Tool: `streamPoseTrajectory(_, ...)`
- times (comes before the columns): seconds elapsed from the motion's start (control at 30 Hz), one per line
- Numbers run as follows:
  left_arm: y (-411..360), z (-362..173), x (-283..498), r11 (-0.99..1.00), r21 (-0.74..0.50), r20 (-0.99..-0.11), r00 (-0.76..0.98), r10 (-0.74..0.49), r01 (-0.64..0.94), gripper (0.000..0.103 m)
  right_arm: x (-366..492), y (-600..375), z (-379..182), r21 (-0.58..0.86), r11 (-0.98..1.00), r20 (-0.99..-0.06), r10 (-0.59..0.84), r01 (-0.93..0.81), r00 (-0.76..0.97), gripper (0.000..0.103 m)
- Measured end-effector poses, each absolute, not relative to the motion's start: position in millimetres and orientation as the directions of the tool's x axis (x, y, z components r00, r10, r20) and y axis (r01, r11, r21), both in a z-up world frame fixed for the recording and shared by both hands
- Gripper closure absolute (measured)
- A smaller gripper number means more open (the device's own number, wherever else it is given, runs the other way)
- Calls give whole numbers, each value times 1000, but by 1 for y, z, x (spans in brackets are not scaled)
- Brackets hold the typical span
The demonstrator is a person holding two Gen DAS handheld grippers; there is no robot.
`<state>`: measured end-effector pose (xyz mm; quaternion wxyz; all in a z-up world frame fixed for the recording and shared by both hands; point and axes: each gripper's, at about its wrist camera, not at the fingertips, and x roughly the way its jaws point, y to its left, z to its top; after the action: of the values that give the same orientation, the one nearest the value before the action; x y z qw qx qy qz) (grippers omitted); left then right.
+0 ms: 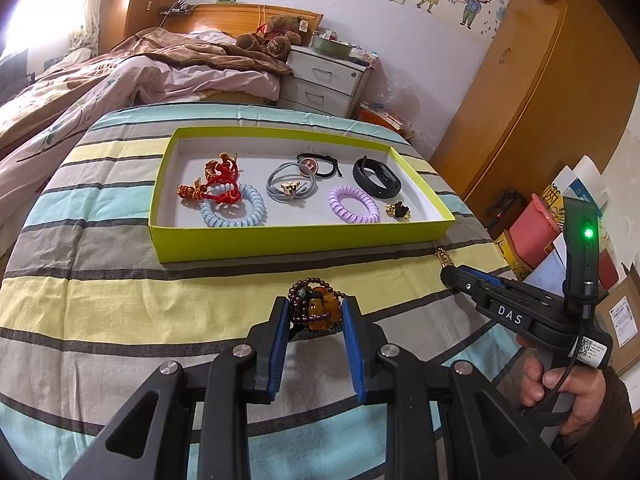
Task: Organize jewelry
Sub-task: 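Lift the beaded bracelet with the left tool while the right lifts the pink hairpin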
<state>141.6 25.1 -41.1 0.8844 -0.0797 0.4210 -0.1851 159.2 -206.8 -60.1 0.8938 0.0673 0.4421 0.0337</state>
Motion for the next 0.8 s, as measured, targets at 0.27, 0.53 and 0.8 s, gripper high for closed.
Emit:
streamPoseTrajectory(0.27,23,-36,138,922,-281,-713,585,-387,267,76,153,-209,-55,135,990,-770,121,-26,627,94)
streamPoseTrajectory(0.53,19,-34,135,924,-270,-714,588,-381,271,76,152,-210,-56,140,989,-767,135,-42,627,95)
streamPoseTrajectory(0.8,20,-26,134,928,-254,-700,610,-372,274,76,145,-212,-43,176,983,-740,170,-57,651,96)
